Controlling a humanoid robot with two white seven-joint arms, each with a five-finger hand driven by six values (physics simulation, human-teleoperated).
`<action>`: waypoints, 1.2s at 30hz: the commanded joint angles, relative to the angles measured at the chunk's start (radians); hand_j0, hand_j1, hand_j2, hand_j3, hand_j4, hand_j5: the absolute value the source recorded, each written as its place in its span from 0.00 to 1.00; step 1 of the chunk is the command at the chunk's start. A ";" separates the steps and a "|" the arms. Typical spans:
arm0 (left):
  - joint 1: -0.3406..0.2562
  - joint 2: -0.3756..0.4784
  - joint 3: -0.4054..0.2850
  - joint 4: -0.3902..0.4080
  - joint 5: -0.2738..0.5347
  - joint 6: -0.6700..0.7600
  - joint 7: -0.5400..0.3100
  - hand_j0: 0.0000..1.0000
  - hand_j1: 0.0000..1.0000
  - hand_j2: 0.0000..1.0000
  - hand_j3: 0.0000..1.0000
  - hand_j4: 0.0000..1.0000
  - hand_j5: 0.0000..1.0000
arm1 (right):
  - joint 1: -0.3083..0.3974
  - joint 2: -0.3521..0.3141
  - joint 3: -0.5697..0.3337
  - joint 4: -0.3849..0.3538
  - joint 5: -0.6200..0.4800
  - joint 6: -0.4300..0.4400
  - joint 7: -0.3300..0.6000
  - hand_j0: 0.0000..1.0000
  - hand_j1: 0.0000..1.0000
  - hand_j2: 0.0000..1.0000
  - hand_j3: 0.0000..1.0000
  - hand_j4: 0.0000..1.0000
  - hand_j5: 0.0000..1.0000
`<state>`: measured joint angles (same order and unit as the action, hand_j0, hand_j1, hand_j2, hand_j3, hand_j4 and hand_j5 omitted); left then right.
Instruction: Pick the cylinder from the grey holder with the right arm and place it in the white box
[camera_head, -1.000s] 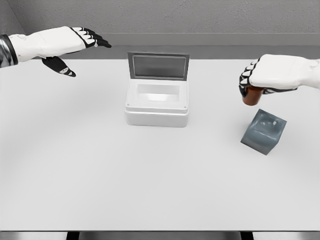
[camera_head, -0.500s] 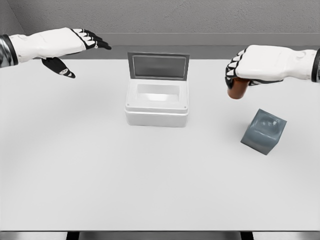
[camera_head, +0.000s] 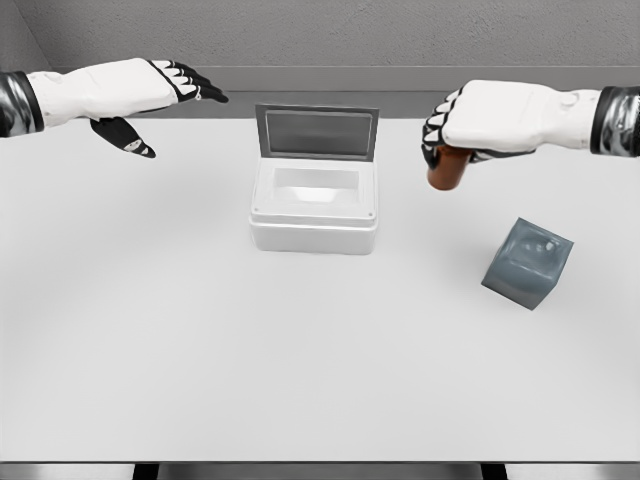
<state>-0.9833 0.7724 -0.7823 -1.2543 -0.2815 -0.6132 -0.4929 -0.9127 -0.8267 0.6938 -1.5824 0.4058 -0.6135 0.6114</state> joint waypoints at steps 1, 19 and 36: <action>0.000 0.001 0.003 0.001 0.005 0.002 0.001 1.00 1.00 1.00 1.00 1.00 1.00 | 0.000 0.018 0.000 0.010 0.005 0.003 -0.001 0.43 0.43 0.43 0.43 0.43 0.43; -0.008 -0.001 0.002 0.038 0.005 0.002 0.001 1.00 1.00 1.00 1.00 1.00 1.00 | -0.038 0.156 0.004 0.075 0.065 0.003 -0.001 0.43 0.43 0.43 0.43 0.43 0.43; -0.009 -0.012 0.002 0.036 -0.007 0.002 0.001 1.00 1.00 1.00 1.00 1.00 1.00 | -0.074 0.241 0.036 0.093 0.076 0.003 -0.001 0.43 0.43 0.43 0.43 0.43 0.43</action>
<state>-0.9925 0.7616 -0.7829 -1.2171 -0.2922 -0.6132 -0.4930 -0.9879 -0.5948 0.7205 -1.4892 0.4859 -0.6139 0.6113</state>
